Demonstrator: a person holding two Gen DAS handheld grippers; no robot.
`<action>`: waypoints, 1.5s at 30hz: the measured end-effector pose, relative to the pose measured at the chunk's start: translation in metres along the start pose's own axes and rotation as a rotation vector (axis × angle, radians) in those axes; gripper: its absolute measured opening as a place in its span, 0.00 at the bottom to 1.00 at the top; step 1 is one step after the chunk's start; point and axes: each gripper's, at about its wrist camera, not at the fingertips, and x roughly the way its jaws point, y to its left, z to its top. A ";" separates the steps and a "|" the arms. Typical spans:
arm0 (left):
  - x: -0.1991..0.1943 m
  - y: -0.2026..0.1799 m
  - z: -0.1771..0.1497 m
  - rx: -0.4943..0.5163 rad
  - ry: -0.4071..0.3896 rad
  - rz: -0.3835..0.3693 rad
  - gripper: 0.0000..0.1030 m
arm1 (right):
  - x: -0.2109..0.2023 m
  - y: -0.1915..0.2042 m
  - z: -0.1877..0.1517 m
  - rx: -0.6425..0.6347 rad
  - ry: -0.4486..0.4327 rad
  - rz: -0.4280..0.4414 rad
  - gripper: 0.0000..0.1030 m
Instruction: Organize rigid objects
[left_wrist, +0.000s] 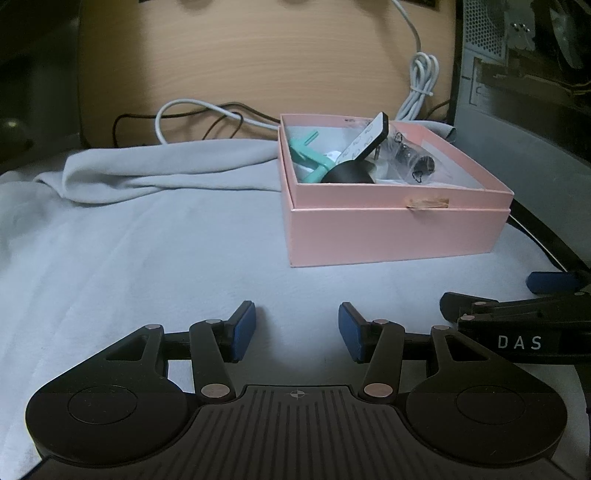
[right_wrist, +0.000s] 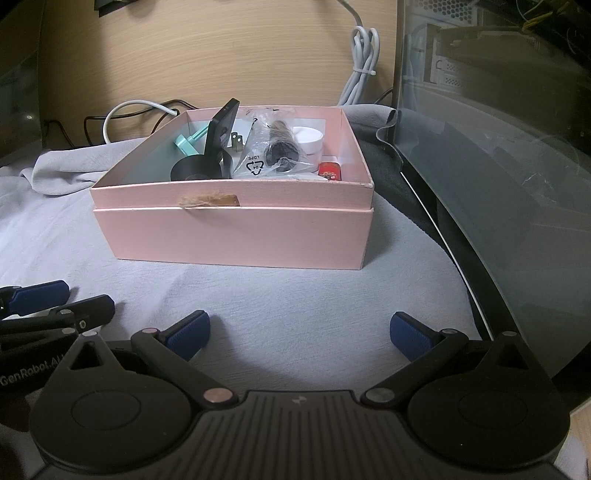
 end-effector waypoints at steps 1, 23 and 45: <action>0.000 0.000 0.000 0.003 0.000 0.002 0.53 | 0.000 0.000 0.000 0.000 0.000 0.000 1.00; 0.000 0.003 0.000 0.011 0.001 -0.004 0.53 | 0.000 0.000 0.000 0.000 0.000 0.000 1.00; 0.000 0.004 0.000 0.008 0.001 -0.010 0.53 | -0.001 0.000 0.000 0.000 0.000 0.000 1.00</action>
